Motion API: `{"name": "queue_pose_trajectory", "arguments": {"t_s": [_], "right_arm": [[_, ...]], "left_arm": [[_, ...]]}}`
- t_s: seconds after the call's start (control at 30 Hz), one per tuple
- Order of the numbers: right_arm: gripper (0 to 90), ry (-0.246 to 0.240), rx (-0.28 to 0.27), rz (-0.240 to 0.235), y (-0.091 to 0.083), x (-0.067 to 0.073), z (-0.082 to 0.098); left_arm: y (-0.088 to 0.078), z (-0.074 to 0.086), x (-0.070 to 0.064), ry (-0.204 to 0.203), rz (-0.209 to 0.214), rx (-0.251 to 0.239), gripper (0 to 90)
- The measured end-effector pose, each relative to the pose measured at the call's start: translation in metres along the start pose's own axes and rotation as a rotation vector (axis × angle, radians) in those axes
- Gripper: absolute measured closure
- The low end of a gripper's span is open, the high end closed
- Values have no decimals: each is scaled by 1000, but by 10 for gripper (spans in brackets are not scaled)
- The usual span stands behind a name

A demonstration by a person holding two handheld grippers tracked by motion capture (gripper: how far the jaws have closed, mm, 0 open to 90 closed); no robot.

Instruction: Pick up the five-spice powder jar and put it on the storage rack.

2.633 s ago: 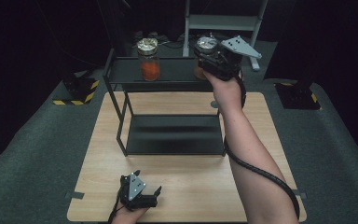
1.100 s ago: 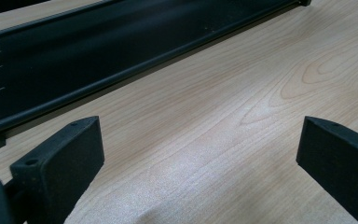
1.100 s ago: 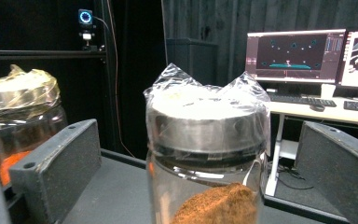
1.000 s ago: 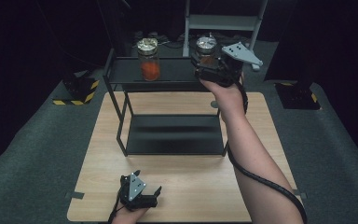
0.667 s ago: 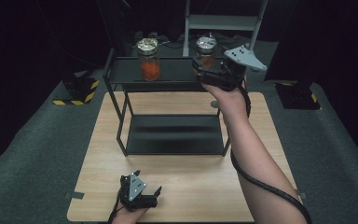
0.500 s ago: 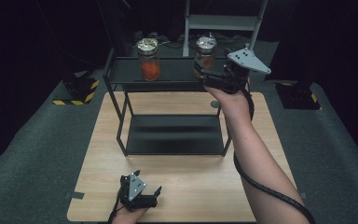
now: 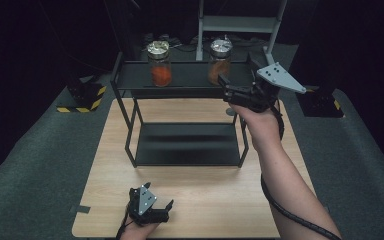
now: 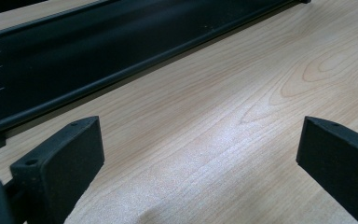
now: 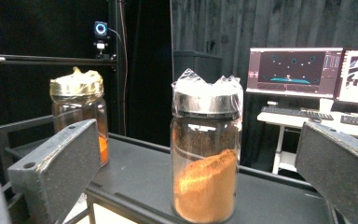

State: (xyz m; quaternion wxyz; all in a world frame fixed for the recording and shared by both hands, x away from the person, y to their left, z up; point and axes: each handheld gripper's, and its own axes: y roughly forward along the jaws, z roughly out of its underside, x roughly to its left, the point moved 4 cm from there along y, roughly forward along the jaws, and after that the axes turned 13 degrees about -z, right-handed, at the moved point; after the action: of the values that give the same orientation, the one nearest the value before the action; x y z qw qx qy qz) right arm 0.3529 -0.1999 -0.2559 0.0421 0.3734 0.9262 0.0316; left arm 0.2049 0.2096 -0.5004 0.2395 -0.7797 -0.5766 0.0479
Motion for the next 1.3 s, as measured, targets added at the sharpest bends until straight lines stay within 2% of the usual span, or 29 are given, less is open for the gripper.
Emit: {"name": "queue_pose_trajectory", "arguments": {"t_s": [0.7,0.9,1.3], "right_arm": [[0,-47,-2,-35,-55,13,13],[0,-64,22,-39,-70,16,23],[0,-99,50,-42,-89,21,40]], "left_arm": [[0,0,-1,11,-4,0,10],[0,0,-2,15,-5,-1,10],[0,0,-2,16,-4,-2,10]]}}
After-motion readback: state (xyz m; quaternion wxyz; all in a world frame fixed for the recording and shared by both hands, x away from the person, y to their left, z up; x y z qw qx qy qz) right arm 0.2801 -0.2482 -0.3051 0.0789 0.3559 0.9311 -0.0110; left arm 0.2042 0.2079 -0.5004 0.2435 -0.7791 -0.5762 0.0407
